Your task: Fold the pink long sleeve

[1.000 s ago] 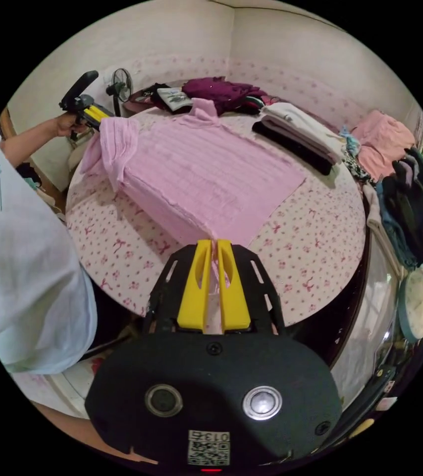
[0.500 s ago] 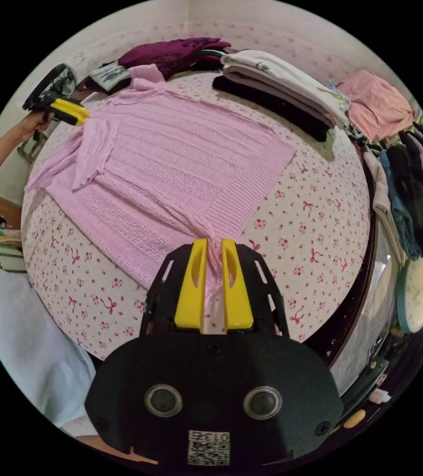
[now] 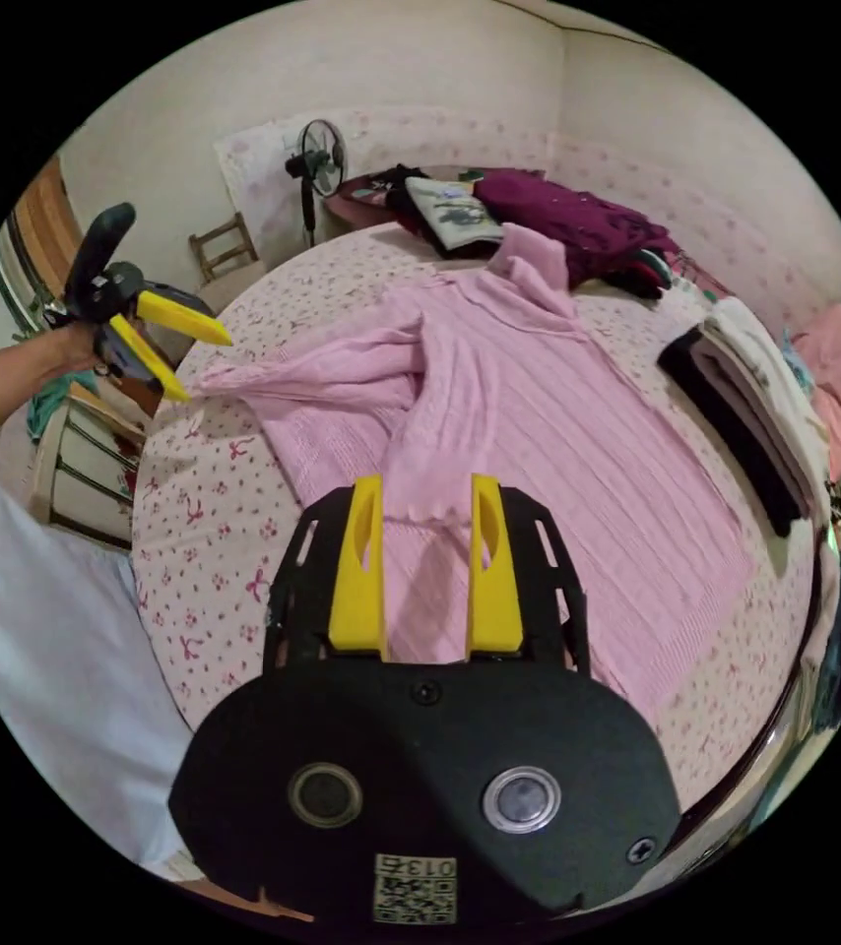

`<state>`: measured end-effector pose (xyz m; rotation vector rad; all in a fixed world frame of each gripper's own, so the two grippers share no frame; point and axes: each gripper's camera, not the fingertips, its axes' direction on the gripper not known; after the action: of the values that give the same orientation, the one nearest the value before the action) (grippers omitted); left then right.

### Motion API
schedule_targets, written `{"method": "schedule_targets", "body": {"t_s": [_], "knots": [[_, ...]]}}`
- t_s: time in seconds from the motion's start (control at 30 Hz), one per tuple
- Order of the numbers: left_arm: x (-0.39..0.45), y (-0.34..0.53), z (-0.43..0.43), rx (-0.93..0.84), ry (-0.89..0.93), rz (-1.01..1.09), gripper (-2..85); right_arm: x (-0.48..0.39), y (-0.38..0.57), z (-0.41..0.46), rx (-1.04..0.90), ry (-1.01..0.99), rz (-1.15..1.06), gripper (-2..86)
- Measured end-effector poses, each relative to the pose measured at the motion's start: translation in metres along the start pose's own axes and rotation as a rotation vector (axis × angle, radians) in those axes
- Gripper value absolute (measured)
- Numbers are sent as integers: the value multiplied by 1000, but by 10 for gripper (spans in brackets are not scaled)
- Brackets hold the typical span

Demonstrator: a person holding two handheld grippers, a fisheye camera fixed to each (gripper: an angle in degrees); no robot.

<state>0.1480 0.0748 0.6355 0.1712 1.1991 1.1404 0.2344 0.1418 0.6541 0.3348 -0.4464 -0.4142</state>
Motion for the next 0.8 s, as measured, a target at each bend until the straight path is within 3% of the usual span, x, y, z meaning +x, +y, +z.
{"method": "schedule_targets", "body": {"t_s": [0.07, 0.13, 0.2, 0.4, 0.53, 0.8], "knots": [[1, -1, 14, -43, -47, -10, 155, 0, -24, 24, -69, -32, -26, 105], [-6, -10, 31, -131, -105, -10, 47, 3, -37, 39, -140, -35, -57, 72], [-14, -15, 27, -107, -127, 17, 38, 10, -46, 41, -198, 11, -75, 46], [-89, -21, 3, -13, 108, -99, 37, 75, -61, -29, -41, -14, -29, 33], [-137, -24, 33, -125, 300, -201, 46, 141, -63, -51, 12, 105, 164, 32], [-155, -22, 31, -50, 274, -228, 66, 232, -47, -23, -40, 154, 507, 59]]}}
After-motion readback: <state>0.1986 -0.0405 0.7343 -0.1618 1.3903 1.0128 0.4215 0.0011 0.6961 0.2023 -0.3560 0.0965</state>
